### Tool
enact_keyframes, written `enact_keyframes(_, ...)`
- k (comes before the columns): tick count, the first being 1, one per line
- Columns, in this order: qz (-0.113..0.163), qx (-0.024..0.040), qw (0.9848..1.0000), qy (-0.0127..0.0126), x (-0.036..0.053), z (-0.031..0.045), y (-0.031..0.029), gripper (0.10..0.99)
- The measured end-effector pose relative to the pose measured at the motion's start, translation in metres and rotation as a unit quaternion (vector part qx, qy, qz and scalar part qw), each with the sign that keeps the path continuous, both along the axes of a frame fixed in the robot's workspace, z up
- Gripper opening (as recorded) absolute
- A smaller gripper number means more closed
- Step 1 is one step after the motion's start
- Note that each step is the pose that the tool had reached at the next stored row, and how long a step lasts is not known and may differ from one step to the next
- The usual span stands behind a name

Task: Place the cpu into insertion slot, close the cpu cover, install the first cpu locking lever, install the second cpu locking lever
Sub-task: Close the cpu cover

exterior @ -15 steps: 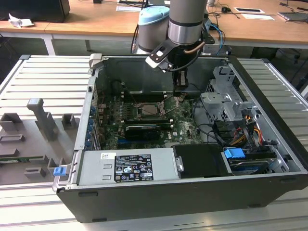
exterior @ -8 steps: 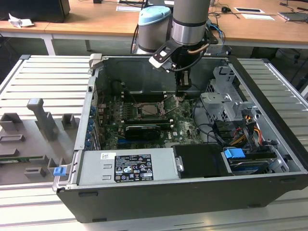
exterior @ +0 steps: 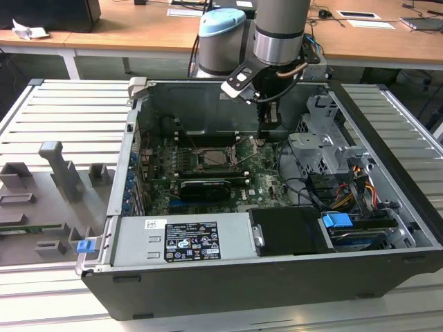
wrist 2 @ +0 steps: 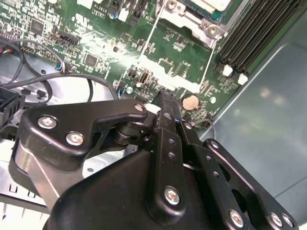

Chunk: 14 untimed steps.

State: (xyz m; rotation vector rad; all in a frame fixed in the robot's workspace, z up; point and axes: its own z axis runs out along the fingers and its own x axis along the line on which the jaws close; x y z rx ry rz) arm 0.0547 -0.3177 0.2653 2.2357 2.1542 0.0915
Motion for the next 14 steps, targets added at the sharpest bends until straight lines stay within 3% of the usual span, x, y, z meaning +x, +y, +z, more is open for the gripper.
enact_keyframes(10, 0.000, 0.0000, 1.0000, 0.0000, 0.0151, 0.0000, 0.0000, 0.106)
enact_keyframes(14, 0.002, -0.0002, 1.0000, -0.0004, 0.0163, -0.0018, -0.0007, 0.106)
